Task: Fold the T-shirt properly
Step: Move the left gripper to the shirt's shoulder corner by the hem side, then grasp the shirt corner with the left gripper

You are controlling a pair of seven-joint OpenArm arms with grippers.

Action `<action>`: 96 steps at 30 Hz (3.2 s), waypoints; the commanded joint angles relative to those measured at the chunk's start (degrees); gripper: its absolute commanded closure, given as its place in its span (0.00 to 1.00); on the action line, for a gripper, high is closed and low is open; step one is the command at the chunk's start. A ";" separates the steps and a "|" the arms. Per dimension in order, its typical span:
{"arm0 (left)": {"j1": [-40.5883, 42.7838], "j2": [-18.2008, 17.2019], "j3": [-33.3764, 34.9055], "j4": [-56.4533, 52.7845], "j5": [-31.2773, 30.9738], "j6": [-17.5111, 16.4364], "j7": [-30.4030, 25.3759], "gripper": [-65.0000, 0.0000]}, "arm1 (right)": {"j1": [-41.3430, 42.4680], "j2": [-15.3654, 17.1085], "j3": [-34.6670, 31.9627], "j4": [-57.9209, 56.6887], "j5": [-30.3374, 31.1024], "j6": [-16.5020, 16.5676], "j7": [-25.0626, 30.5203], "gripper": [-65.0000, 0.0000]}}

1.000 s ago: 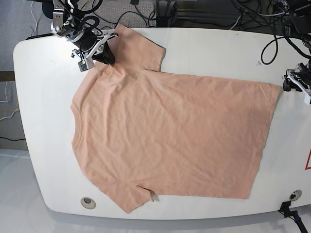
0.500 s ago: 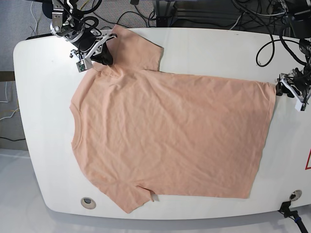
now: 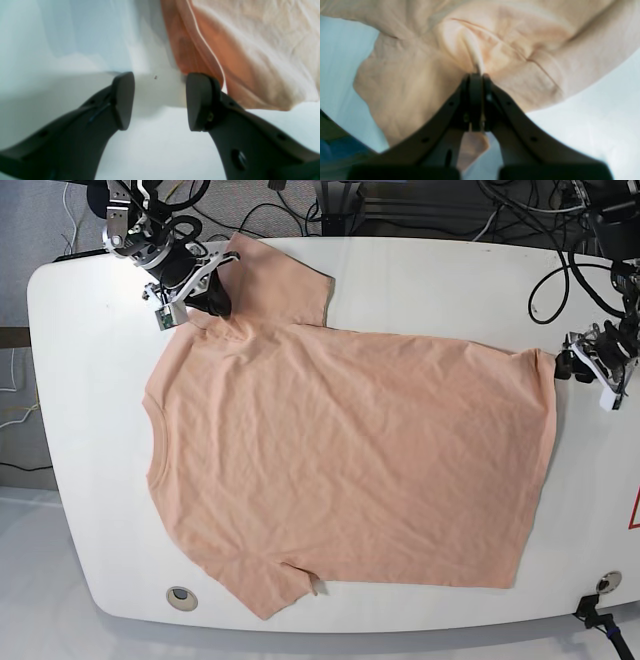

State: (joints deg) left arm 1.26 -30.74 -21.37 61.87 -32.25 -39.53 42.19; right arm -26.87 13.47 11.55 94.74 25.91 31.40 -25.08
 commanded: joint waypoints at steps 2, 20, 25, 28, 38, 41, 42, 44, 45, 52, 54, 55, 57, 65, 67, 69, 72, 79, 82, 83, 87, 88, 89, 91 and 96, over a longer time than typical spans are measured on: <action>1.42 -0.51 -0.13 0.07 0.91 0.01 2.24 0.52 | -0.07 0.46 0.27 0.60 -0.46 -0.58 -0.11 0.99; 4.15 -0.51 -3.38 9.47 0.91 0.01 2.33 0.52 | -0.07 0.46 0.27 0.60 -0.46 -0.58 -0.11 0.99; 4.15 -0.51 -4.00 13.34 0.73 0.01 4.62 0.52 | -0.07 0.46 0.27 0.60 -0.46 -0.58 -0.11 0.99; 5.47 -0.51 -8.04 16.16 0.73 0.01 4.71 0.52 | -0.07 0.46 0.27 0.60 -0.46 -0.58 -0.11 0.99; 5.12 0.46 -15.51 18.53 0.56 -0.47 11.65 0.52 | -0.07 0.46 0.27 0.60 -0.46 -0.58 -0.11 0.99; 5.12 1.42 -15.60 18.53 0.65 -0.47 11.56 0.52 | 0.02 0.46 0.18 0.60 -0.46 -0.58 -0.11 0.99; 5.12 1.51 -15.51 18.53 0.65 -0.47 11.56 0.52 | 0.02 0.46 0.18 0.60 -0.46 -0.58 -0.11 0.99; 5.20 2.30 -15.51 18.53 0.65 -0.47 11.56 0.52 | 0.28 0.46 0.18 0.60 -0.46 -0.58 -0.19 0.99; 5.20 2.92 -15.60 18.53 0.65 -0.47 11.56 0.52 | 0.28 0.46 0.18 0.60 -0.46 -0.58 -0.19 0.99; 5.20 4.24 -15.34 18.44 0.65 -0.47 11.56 0.52 | 0.28 0.46 0.18 0.60 -0.46 -0.58 -0.19 0.99; 5.12 4.85 -15.34 18.44 0.65 -0.47 11.56 0.52 | 0.28 0.46 0.18 0.60 -0.46 -0.58 -0.19 0.99; 5.12 5.03 -15.34 18.44 0.65 -0.47 11.56 0.52 | 0.37 0.46 0.18 0.60 -0.46 -0.58 -0.19 0.99; 5.12 5.12 -15.34 18.44 0.65 -0.47 11.48 0.52 | 0.37 0.46 0.18 0.60 -0.46 -0.58 -0.19 0.99; 3.71 5.20 -13.76 18.27 0.73 -0.47 11.48 0.51 | 0.37 0.46 0.18 0.60 -0.46 -0.58 -0.19 0.99; 3.62 5.20 -13.76 18.27 0.73 -0.47 11.48 0.50 | 0.37 0.46 0.18 0.60 -0.46 -0.58 -0.19 0.99; 3.62 5.20 -13.76 18.27 0.73 -0.47 11.48 0.44 | 0.37 0.46 0.18 0.60 -0.46 -0.58 -0.19 0.99; 3.62 5.20 -13.76 18.27 0.82 -0.47 11.48 0.30 | 0.37 0.46 0.18 0.60 -0.46 -0.58 -0.19 0.99; 3.62 5.20 -13.76 15.28 0.91 -0.47 11.48 0.28 | 0.98 0.46 0.18 0.60 -0.46 -0.58 -0.19 0.99; 2.04 5.20 -13.76 11.14 0.73 -0.47 11.39 0.28 | 1.07 0.46 0.18 0.51 -0.46 -0.58 -0.19 0.99; 1.69 5.20 -13.76 10.27 0.82 -0.47 11.30 0.28 | 1.16 0.46 0.18 0.51 -0.46 -0.58 -0.19 0.99; 1.34 5.20 -13.76 8.68 0.82 -0.47 11.30 0.28 | 1.16 0.46 0.18 0.51 -0.46 -0.58 -0.19 0.99; 1.34 5.20 -13.76 8.68 0.73 -0.47 11.39 0.28 | 1.16 0.46 0.18 0.51 -0.46 -0.58 -0.19 0.99; 1.34 5.20 -13.76 8.68 0.73 -0.47 11.39 0.28 | 1.16 0.46 0.18 0.51 -0.46 -0.58 -0.19 0.99; 1.34 5.20 -13.76 8.68 0.73 -0.47 11.39 0.28 | 1.16 0.46 0.18 0.51 -0.46 -0.58 -0.19 0.99; 1.34 6.61 -13.67 9.04 0.82 -0.47 11.39 0.28 | 1.16 0.46 0.18 0.51 -0.46 -0.58 -0.19 0.99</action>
State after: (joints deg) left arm 3.14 -23.77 -34.85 70.02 -30.96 -39.90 53.95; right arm -25.63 13.32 11.55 94.70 25.67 30.94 -25.69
